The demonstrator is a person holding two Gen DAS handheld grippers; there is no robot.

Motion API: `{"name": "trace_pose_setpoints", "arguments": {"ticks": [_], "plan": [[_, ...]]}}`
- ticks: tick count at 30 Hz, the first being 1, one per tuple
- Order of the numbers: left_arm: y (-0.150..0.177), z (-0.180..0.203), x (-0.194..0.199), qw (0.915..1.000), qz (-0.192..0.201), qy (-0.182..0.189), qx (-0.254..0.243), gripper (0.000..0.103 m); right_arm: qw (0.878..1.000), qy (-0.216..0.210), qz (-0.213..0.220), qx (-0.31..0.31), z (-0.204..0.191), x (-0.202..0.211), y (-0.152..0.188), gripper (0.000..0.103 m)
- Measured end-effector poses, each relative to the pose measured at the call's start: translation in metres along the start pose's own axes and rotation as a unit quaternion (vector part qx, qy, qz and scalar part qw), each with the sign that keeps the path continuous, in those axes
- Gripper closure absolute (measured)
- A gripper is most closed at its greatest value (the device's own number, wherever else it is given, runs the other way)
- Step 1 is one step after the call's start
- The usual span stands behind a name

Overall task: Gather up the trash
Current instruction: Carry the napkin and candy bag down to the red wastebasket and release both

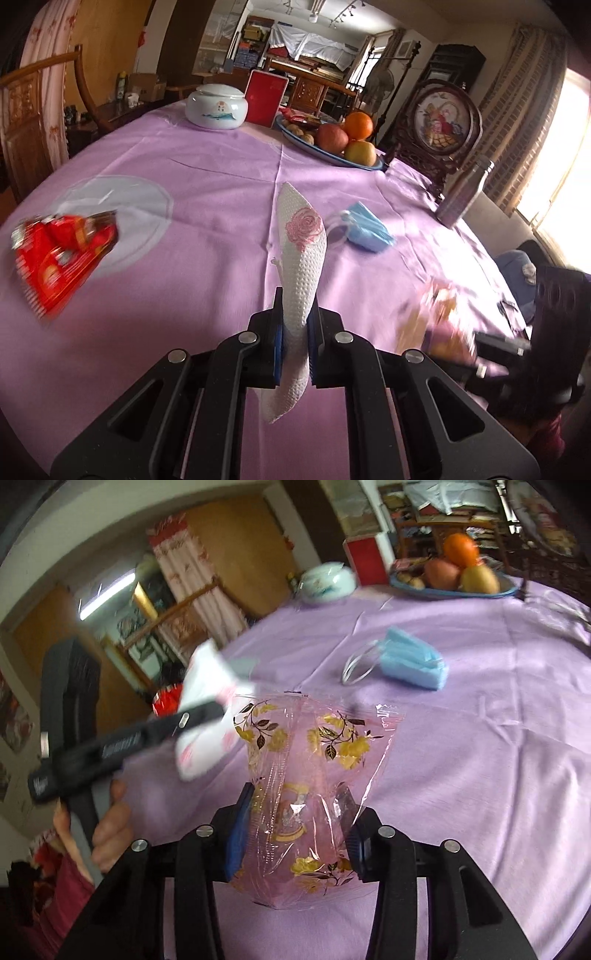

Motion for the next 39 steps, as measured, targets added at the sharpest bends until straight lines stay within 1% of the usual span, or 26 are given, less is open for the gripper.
{"name": "trace_pose_setpoints", "arguments": {"ticks": [4,7,10,12,13,15,17,18,20,23,25,26,30,32,34,35,37,38,39], "plan": [[0.017,0.003,0.044,0.9998,0.018,0.004,-0.011,0.091,0.999,0.01,0.046,-0.008,-0.015,0.036,0.019,0.059],[0.031,-0.001,0.084,0.9992,0.037,0.011,-0.009,0.091,0.998,0.008,0.069,-0.004,-0.032,0.057,0.032,0.059],[0.048,-0.01,0.126,0.9983,0.058,0.007,-0.006,0.091,0.996,-0.002,0.084,-0.004,-0.051,0.074,0.042,0.06],[0.062,-0.019,0.155,0.9974,0.072,-0.003,-0.004,0.091,0.996,-0.015,0.092,-0.004,-0.064,0.08,0.046,0.06],[0.071,-0.027,0.173,0.9967,0.08,-0.014,-0.002,0.091,0.995,-0.022,0.095,-0.004,-0.069,0.084,0.046,0.06],[0.085,-0.042,0.196,0.9954,0.09,-0.033,0.003,0.091,0.994,-0.039,0.102,0.001,-0.085,0.09,0.051,0.06],[0.105,-0.067,0.223,0.9931,0.098,-0.062,0.018,0.09,0.993,-0.056,0.106,0.011,-0.105,0.094,0.055,0.06],[0.111,-0.077,0.23,0.9923,0.098,-0.071,0.024,0.09,0.992,-0.063,0.106,0.015,-0.114,0.095,0.057,0.06],[0.135,-0.111,0.246,0.989,0.096,-0.101,0.051,0.089,0.991,-0.084,0.101,0.027,-0.136,0.093,0.061,0.06],[0.163,-0.159,0.254,0.9834,0.082,-0.132,0.094,0.09,0.989,-0.11,0.086,0.046,-0.166,0.082,0.063,0.06],[0.181,-0.191,0.253,0.9777,0.069,-0.154,0.125,0.09,0.988,-0.123,0.073,0.06,-0.185,0.071,0.063,0.06],[0.19,-0.213,0.251,0.9733,0.061,-0.169,0.143,0.09,0.987,-0.127,0.069,0.065,-0.191,0.066,0.063,0.06],[0.216,-0.269,0.245,0.9584,0.051,-0.201,0.196,0.09,0.985,-0.145,0.044,0.079,-0.219,0.044,0.067,0.06],[0.23,-0.294,0.244,0.9502,0.046,-0.212,0.224,0.079,0.985,-0.15,0.032,0.08,-0.229,0.035,0.072,0.06],[0.24,-0.31,0.24,0.9437,0.041,-0.215,0.248,0.046,0.984,-0.155,0.016,0.082,-0.239,0.022,0.076,0.06],[0.246,-0.318,0.24,0.9399,0.042,-0.216,0.262,0.041,0.984,-0.155,0.008,0.084,-0.243,0.015,0.078,0.06],[0.251,-0.326,0.242,0.9371,0.046,-0.215,0.271,0.029,0.983,-0.16,-0.008,0.088,-0.253,0.001,0.081,0.06],[0.252,-0.33,0.245,0.9353,0.049,-0.218,0.275,0.025,0.983,-0.162,-0.013,0.09,-0.259,-0.002,0.083,0.06],[0.254,-0.332,0.247,0.9326,0.056,-0.222,0.279,0.019,0.981,-0.166,-0.021,0.093,-0.266,-0.009,0.085,0.06]]}}
Point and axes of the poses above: each gripper's, at about its wrist camera, not at the fingertips, and x roughly against the way its jaws point, z to its right, y to its underside, the point moved 4 cm from there along -x, roughly the way its jaws point, and after that the axes turned 14 degrees about x, right-handed, at the moved point
